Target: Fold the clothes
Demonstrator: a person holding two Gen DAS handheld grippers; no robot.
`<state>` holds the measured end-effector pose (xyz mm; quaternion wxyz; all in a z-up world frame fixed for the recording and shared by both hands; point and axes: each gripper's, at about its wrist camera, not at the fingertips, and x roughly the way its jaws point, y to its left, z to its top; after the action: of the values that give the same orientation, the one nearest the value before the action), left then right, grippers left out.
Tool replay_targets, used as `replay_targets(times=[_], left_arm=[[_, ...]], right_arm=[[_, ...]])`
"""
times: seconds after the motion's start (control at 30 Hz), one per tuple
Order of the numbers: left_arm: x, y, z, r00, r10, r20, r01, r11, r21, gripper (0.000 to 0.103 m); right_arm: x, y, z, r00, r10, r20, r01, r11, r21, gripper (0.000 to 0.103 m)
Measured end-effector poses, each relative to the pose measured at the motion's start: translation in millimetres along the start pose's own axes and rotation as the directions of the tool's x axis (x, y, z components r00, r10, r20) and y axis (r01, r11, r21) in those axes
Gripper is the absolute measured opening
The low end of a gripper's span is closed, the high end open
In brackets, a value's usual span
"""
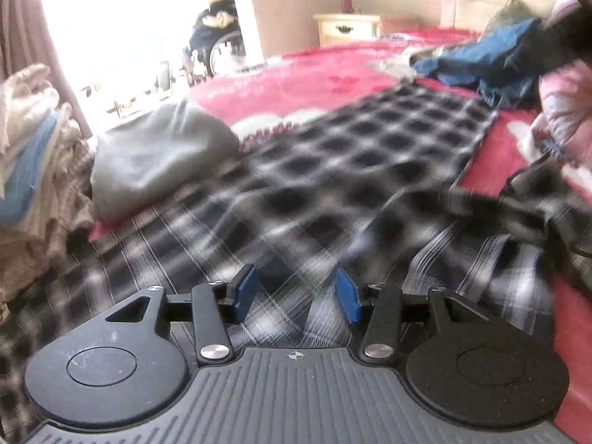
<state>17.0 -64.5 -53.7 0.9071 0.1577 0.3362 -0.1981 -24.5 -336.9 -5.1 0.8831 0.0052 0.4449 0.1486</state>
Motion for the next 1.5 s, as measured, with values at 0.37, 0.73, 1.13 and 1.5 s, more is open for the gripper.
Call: replay_targets(times=[0.37,0.73,1.13,1.5], left_arm=[[-35,-61,3,0.984,-0.178,0.003,0.177,0.981,0.079,0.049],[-42,-120,-39,0.965,-0.218,-0.148,0.253,0.925,0.284,0.049],[-36,-133,-60,0.962,-0.164,-0.22,0.236,0.903,0.359,0.049],[-45,-136,-69,0.964,-0.156,-0.216,0.236,0.876,0.42,0.048]], right_arm=[[19,45,-84,0.965,-0.219,-0.145,0.187,0.961,-0.206,0.006],[-54,-115,-32,0.99,-0.123,0.073,0.054,0.794,0.606,0.006],[-49,-121,-8,0.881,-0.456,0.128,0.352,0.811,0.467,0.024],[23,-88,-102,0.979,0.131,-0.154,0.037,0.63,0.776,0.041]])
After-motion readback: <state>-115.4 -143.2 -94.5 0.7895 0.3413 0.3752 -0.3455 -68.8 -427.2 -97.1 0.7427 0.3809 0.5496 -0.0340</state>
